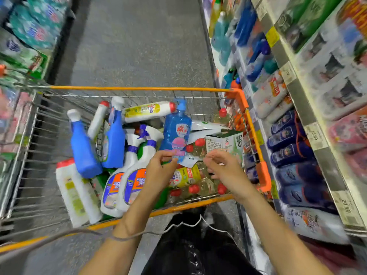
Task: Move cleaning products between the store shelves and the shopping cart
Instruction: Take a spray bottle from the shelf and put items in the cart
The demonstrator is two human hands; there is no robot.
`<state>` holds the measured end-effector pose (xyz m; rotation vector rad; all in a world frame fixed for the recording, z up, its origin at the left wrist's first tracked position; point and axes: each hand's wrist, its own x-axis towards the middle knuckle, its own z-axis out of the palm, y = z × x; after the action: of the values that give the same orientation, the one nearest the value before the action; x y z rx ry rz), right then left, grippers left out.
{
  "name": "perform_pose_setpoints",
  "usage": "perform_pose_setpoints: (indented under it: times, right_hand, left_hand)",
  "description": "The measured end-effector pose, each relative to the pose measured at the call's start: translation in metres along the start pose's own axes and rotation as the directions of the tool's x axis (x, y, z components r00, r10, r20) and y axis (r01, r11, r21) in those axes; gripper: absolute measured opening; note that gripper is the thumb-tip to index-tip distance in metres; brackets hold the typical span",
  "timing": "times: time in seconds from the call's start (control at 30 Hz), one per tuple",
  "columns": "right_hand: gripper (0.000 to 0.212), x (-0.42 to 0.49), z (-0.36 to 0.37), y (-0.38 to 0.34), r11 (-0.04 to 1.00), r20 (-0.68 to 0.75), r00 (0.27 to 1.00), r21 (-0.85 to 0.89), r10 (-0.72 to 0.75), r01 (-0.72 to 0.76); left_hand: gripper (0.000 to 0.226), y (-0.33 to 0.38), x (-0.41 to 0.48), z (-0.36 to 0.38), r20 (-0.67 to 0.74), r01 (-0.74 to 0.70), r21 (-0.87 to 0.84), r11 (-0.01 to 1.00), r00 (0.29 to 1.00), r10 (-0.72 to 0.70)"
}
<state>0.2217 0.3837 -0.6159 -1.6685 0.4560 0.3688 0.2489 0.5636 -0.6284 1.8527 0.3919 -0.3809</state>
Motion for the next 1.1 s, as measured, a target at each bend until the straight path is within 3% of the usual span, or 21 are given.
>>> perform_pose_setpoints:
  times: [0.1, 0.17, 0.27, 0.4, 0.5, 0.57, 0.77, 0.97, 1.1]
  right_hand:
    - [0.022, 0.018, 0.023, 0.020, 0.991, 0.051, 0.993, -0.082, 0.109, -0.104]
    - [0.024, 0.025, 0.043, 0.030, 0.980, 0.100, 0.981, -0.126, 0.168, -0.155]
    - [0.023, 0.034, 0.072, 0.041, 0.961, 0.140, 0.960, -0.171, 0.242, -0.218]
    - [0.040, 0.037, 0.108, 0.048, 0.944, 0.222, 0.925, -0.190, 0.308, -0.268]
    - [0.050, 0.038, 0.131, 0.054, 0.936, 0.291, 0.897, -0.214, 0.333, -0.279]
    - [0.051, 0.038, 0.143, 0.054, 0.928, 0.334, 0.869, -0.210, 0.364, -0.308]
    - [0.032, 0.038, 0.166, 0.053, 0.910, 0.380, 0.831, -0.084, 0.407, -0.407]
    - [0.029, 0.040, 0.170, 0.060, 0.842, 0.377, 0.799, 0.086, 0.468, -0.533]
    - [0.030, 0.038, 0.158, 0.052, 0.877, 0.283, 0.882, 0.198, 0.377, -0.438]
  left_hand:
    - [0.023, -0.024, 0.011, -0.007, -0.086, -0.068, 0.200, 0.978, 0.992, 0.087]
    - [0.028, -0.042, 0.017, -0.010, -0.158, -0.109, 0.361, 0.926, 0.972, 0.176]
    - [0.043, -0.064, 0.026, -0.018, -0.241, -0.040, 0.598, 0.800, 0.944, 0.227]
    - [0.067, -0.084, 0.030, -0.031, -0.254, 0.009, 0.738, 0.674, 0.930, 0.265]
    - [0.076, -0.085, 0.031, -0.038, -0.321, 0.148, 0.745, 0.651, 0.935, 0.154]
    - [0.079, -0.092, 0.036, -0.048, -0.285, 0.182, 0.741, 0.647, 0.957, 0.057]
    - [0.080, -0.104, 0.044, -0.072, -0.227, 0.233, 0.598, 0.767, 0.967, -0.117]
    - [0.044, -0.104, 0.048, -0.082, -0.105, 0.112, 0.556, 0.824, 0.992, -0.064]
    - [0.022, -0.087, 0.043, -0.077, -0.041, -0.031, 0.472, 0.881, 0.998, 0.057]
